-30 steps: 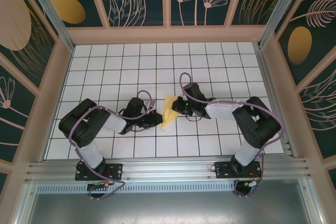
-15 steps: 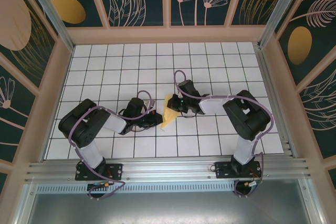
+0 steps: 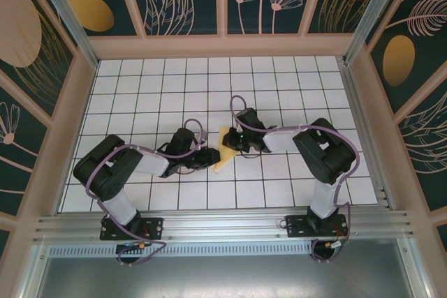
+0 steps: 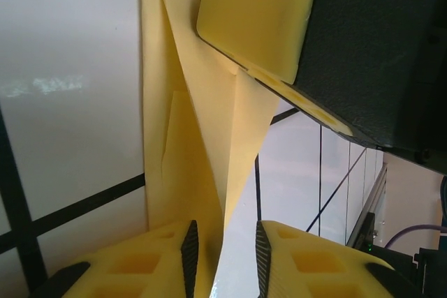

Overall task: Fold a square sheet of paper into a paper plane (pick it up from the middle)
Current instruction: Fourth fold the wing at the center of the table.

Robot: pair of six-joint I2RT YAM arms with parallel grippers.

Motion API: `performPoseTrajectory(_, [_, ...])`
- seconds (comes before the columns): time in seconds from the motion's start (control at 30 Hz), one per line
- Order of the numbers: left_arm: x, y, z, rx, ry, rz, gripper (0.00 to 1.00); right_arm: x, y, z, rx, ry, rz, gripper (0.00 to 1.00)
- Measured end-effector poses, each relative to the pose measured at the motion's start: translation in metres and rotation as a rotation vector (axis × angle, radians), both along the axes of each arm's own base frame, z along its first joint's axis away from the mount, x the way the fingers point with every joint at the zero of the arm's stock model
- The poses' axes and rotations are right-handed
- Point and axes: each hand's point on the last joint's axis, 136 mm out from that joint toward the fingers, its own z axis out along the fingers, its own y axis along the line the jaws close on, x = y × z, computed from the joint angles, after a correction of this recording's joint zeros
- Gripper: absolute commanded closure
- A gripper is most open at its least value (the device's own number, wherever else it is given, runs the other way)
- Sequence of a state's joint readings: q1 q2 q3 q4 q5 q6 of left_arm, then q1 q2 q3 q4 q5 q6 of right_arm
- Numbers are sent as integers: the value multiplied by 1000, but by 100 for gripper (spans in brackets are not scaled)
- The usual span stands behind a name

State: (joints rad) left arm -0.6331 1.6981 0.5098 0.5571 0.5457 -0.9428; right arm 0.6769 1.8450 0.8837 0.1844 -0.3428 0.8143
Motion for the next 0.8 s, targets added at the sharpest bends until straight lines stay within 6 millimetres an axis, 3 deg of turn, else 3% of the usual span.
performPoseTrajectory(0.37, [3, -1, -2, 60, 29, -6, 72, -1, 1, -1, 1, 2, 8, 94])
performPoseTrajectory(0.57, [4, 2, -9, 103, 37, -5, 89, -1, 1, -1, 0, 3, 9, 94])
performPoseTrajectory(0.8, [6, 4, -13, 127, 26, -7, 96, -2, 1, -1, -1, -6, 22, 94])
